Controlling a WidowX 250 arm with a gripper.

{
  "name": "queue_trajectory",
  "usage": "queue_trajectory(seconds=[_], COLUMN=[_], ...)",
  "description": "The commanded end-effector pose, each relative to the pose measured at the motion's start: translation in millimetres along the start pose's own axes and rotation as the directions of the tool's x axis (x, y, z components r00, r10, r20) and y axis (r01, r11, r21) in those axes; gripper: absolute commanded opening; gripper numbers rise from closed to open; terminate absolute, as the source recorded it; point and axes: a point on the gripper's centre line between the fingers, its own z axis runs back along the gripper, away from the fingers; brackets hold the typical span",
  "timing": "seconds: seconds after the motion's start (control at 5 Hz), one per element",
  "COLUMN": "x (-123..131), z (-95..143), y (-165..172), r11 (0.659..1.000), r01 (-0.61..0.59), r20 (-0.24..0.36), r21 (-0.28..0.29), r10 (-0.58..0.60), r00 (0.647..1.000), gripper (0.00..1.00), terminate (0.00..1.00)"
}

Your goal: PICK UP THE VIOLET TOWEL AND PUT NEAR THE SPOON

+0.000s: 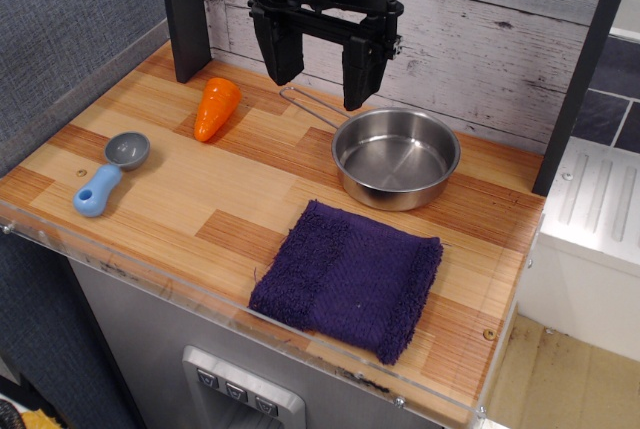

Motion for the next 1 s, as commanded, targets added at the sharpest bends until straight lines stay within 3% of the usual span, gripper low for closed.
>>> queue_trajectory(seconds=[0.0,0.4,0.8], x=[0,-35,-56], z=[0,-36,-91], y=[0,-48,-69], r11=[1.000,1.000,0.996], r01=[0.000,-0.011,0.017], r20=[0.000,0.006,0.035], r21=[0.000,0.020,0.082], r10=[0.000,0.010,-0.020], r00=[1.000,1.000,0.999], gripper=[1.00,1.00,1.00], terminate=[0.00,0.00,0.00])
